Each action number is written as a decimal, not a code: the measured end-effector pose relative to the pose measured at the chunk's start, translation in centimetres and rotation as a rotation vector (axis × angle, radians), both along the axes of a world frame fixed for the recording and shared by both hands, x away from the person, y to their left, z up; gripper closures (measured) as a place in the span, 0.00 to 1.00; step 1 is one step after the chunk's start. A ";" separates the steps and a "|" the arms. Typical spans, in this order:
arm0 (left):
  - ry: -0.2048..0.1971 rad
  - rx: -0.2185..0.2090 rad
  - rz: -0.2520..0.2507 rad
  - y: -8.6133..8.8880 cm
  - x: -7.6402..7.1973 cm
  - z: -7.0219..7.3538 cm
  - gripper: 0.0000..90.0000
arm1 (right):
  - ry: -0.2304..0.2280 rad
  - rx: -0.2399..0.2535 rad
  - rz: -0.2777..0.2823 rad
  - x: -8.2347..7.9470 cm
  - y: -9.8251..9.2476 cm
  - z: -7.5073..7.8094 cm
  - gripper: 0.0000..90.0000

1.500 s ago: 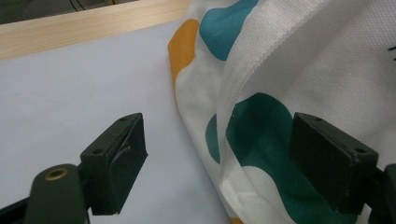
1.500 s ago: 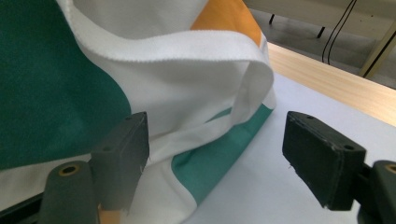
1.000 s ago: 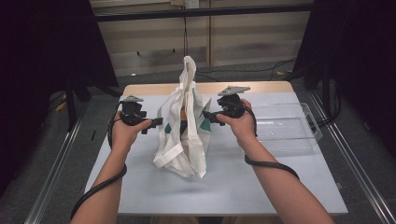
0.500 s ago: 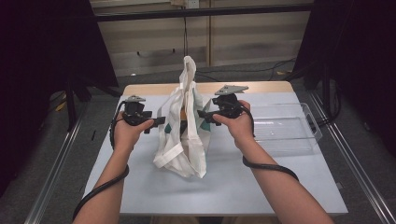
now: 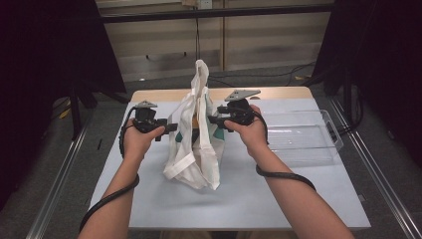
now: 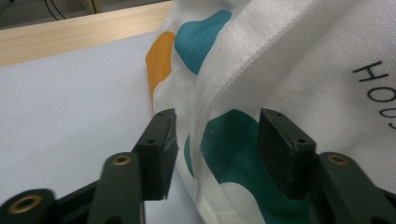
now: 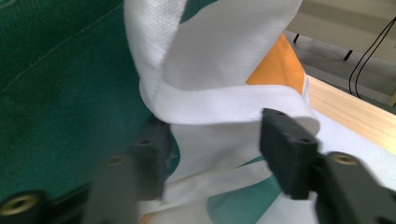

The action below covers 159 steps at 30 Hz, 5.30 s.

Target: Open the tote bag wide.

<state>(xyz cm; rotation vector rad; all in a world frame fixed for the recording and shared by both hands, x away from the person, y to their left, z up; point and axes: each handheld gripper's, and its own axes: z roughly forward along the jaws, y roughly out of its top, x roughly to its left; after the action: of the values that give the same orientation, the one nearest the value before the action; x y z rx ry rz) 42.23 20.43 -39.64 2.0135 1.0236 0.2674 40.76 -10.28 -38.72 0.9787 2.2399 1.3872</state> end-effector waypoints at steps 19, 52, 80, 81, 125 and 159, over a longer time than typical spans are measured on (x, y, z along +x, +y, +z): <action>0.003 0.005 0.009 -0.1 -0.1 0.1 0.50 | -0.004 0.014 -0.026 -0.4 0.0 0.3 0.34; 0.019 0.020 0.058 0.4 0.4 0.0 0.98 | 0.115 0.086 -0.024 0.9 -0.6 -1.2 1.00; 0.035 0.019 0.142 4.1 0.4 -2.4 0.82 | 0.195 0.080 -0.100 0.7 -2.8 -2.7 0.99; 0.019 0.003 0.145 3.9 0.4 -2.1 0.77 | 0.191 0.074 -0.099 0.6 -2.8 -2.6 0.99; 0.031 0.044 0.187 3.4 1.8 -1.9 0.95 | 0.253 0.055 -0.106 0.8 -3.0 -2.9 0.97; 0.036 0.059 0.155 2.2 2.2 -2.0 0.97 | 0.233 -0.001 -0.149 2.2 -3.1 -1.5 0.97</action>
<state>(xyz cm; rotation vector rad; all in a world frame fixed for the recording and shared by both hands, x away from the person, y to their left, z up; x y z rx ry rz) 44.43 22.58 -41.65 2.0006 1.2100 0.3488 42.91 -13.33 -40.27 1.3386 2.2721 1.2640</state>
